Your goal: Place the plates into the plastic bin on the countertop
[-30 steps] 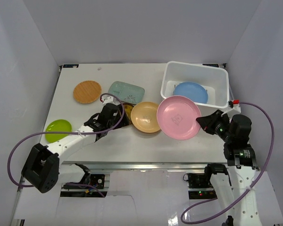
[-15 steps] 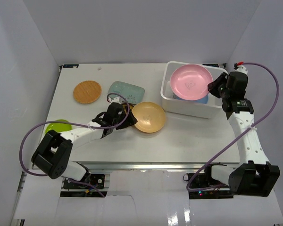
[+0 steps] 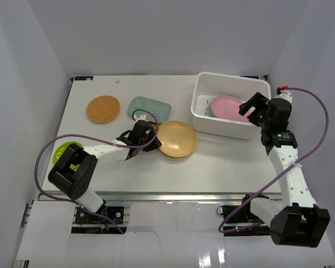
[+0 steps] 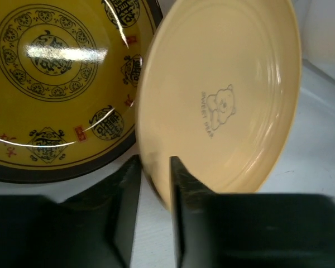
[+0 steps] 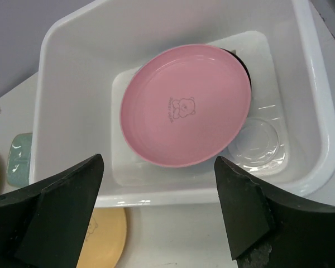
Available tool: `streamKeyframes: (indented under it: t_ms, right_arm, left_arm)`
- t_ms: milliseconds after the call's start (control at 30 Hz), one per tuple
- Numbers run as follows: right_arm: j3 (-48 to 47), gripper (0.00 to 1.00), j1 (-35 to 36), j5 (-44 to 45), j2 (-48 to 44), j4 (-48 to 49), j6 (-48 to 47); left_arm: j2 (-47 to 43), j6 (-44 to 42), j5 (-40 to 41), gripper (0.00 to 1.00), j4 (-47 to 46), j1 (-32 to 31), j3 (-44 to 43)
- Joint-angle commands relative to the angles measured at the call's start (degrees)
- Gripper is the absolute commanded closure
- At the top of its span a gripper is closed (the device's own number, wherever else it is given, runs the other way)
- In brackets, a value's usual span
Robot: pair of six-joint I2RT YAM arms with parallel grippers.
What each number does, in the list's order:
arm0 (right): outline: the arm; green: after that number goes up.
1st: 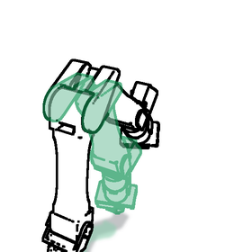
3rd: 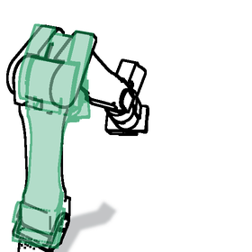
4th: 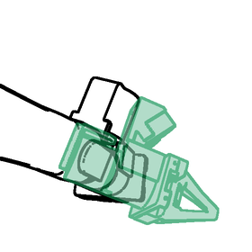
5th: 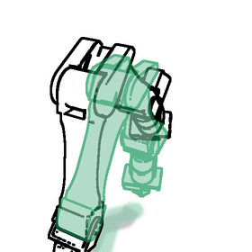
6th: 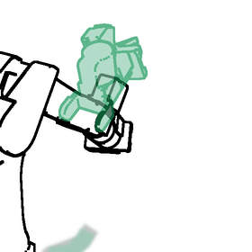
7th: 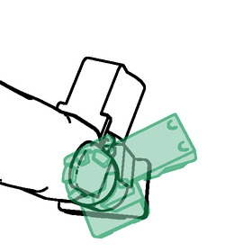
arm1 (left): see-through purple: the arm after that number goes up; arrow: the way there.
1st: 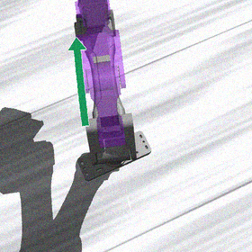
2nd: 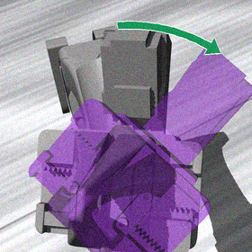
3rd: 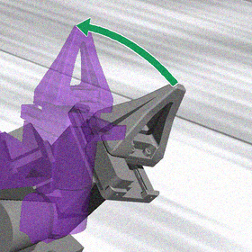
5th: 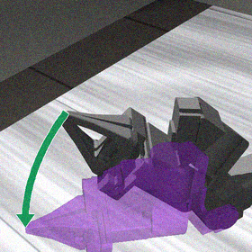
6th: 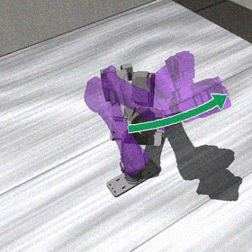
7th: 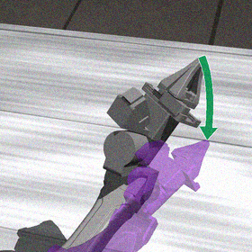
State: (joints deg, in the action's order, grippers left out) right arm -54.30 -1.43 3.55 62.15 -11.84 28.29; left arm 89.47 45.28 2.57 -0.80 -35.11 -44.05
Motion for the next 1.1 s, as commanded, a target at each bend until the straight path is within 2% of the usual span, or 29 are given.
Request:
streamKeyframes:
  t_ms: [0,33,133,300,467,600,700,733,833,867,900,1067]
  right_arm:
    - [2.62,0.14,-0.15,-2.93,-5.1,4.1,0.71]
    - [3.23,0.14,-0.15,-2.85,-6.59,4.1,0.71]
    - [4.21,0.14,-0.15,-3.02,-8.01,3.41,0.45]
    - [4.2,0.14,-0.15,-6.71,-9.24,3.66,0.97]
    - [6.05,0.13,-0.15,-7.68,-11.7,3.66,1.06]
    - [8.59,0.14,-0.15,-6.98,-15.29,2.96,0.63]
    - [9.39,0.21,-0.15,-5.93,-18.45,1.74,0.1]
    - [9.3,0.33,-0.15,-5.58,-19.25,1.21,0.09]
    - [9.3,0.53,-0.15,-4.61,-23.47,-0.47,0.79]
    - [9.39,0.63,-0.15,-4.26,-24.7,-0.64,1.06]
    - [9.57,0.66,-0.15,-4.52,-26.71,-0.64,1.5]
    - [9.56,0.66,-0.15,-8.38,-29.63,-1.79,2.73]
  left_arm:
    - [-0.53,-0.1,0.6,0.68,-1.58,-0.31,-1.12]
    - [-0.79,-0.54,0.33,0.83,-1.23,-0.39,-1.3]
    - [-3.24,-1.15,0.25,1.0,0.45,-0.48,-1.47]
    - [-9.83,-2.56,2.52,1.0,9.47,-0.57,-2.35]
    - [-24.67,-5.8,14.56,1.0,16.96,-0.57,-5.16]
    - [-29.88,-6.95,15.81,1.0,16.62,-0.57,-12.18]
    - [-24.28,-7.05,9.4,1.0,15.39,-0.57,-21.58]
    - [-22.17,-6.87,5.82,1.0,14.78,-0.83,-23.86]
    - [-11.72,-6.6,2.98,1.0,12.49,-1.36,-32.39]
    - [-8.82,-6.69,2.36,1.0,12.4,-1.62,-36.76]
    - [-3.48,-6.52,1.92,1.0,12.23,-1.71,-38.81]
    - [11.14,-6.25,-0.63,1.0,12.39,-3.82,-51.02]
